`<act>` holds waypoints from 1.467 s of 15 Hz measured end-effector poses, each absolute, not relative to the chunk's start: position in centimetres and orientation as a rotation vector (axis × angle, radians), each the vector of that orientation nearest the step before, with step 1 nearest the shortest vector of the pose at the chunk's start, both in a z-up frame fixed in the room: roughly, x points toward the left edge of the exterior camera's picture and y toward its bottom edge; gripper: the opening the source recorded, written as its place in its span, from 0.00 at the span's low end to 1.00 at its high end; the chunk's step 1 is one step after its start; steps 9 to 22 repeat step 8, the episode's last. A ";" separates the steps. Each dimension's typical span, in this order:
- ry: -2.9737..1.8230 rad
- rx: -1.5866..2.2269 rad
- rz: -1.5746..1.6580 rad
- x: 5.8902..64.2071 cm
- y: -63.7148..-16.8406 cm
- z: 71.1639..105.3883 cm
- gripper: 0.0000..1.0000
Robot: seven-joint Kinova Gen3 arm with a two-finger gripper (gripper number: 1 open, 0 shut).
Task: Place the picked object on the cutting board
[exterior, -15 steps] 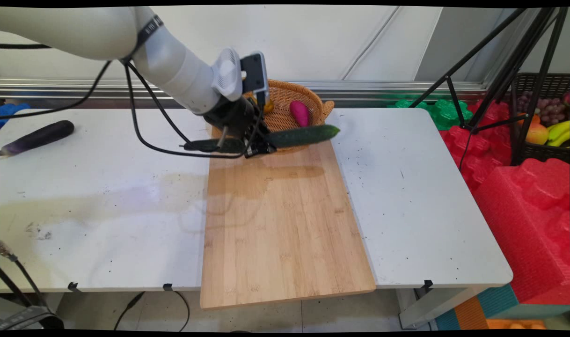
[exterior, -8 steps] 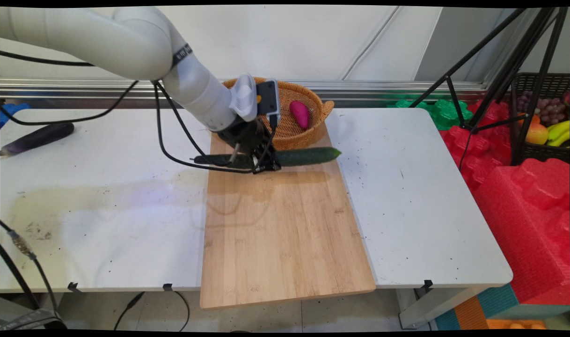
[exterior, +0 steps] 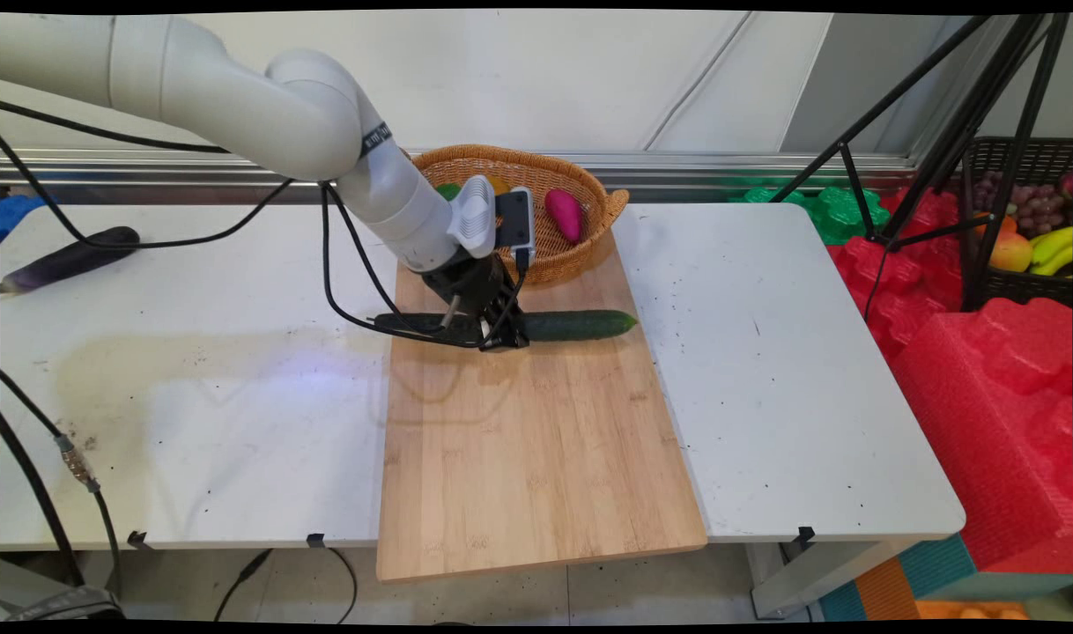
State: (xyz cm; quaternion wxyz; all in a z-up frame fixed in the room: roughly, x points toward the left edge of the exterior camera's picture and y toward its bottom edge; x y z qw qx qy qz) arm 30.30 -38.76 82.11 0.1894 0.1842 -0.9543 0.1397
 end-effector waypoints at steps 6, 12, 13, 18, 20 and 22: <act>-2.685 0.513 0.363 30.1 -39.2 81.0 1.00; -2.677 0.518 0.362 30.0 -39.2 81.1 1.00; -2.677 0.518 0.362 30.0 -39.2 81.1 1.00; -2.677 0.518 0.362 30.0 -39.2 81.1 1.00; -2.677 0.518 0.362 30.0 -39.2 81.1 1.00; -2.677 0.518 0.362 30.0 -39.2 81.1 1.00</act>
